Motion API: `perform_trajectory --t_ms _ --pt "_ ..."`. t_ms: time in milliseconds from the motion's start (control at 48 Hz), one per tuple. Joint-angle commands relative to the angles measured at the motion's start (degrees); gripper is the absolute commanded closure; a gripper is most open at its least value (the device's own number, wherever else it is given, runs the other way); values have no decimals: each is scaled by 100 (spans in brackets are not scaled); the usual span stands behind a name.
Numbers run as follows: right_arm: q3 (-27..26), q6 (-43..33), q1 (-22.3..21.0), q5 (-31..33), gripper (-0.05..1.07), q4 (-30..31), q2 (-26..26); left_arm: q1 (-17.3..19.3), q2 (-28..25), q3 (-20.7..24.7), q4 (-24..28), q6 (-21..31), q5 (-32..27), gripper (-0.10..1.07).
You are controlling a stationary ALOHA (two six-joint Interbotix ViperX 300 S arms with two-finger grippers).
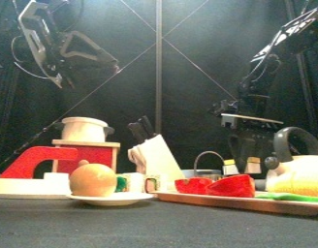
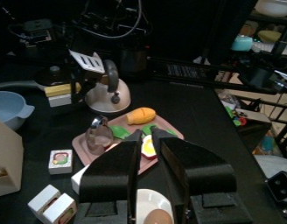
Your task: Place egg sushi in bowl
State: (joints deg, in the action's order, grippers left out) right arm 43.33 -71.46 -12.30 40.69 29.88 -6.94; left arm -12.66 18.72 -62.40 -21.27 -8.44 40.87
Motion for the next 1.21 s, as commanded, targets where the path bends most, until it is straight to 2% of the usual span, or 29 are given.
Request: perform_trajectory --t_ms 0,125,312,667,875,1188 --pt "-316 0 -88 -18 44 167 -229 -9 35 70 9 -9 26 36" --pt "-624 -9 -264 -44 44 387 -272 0 26 79 18 -9 26 36" --pt "-1002 -18 -738 -369 44 694 -9 0 35 70 26 -9 26 36" --pt "-1090 -53 -1600 -1406 44 686 677 0 35 70 18 -9 26 36" --pt "-1230 -26 -1679 -1477 44 668 976 0 35 70 18 -9 26 36" --pt "-1266 -26 -1670 -1477 44 668 1028 -9 26 70 9 -9 26 36"
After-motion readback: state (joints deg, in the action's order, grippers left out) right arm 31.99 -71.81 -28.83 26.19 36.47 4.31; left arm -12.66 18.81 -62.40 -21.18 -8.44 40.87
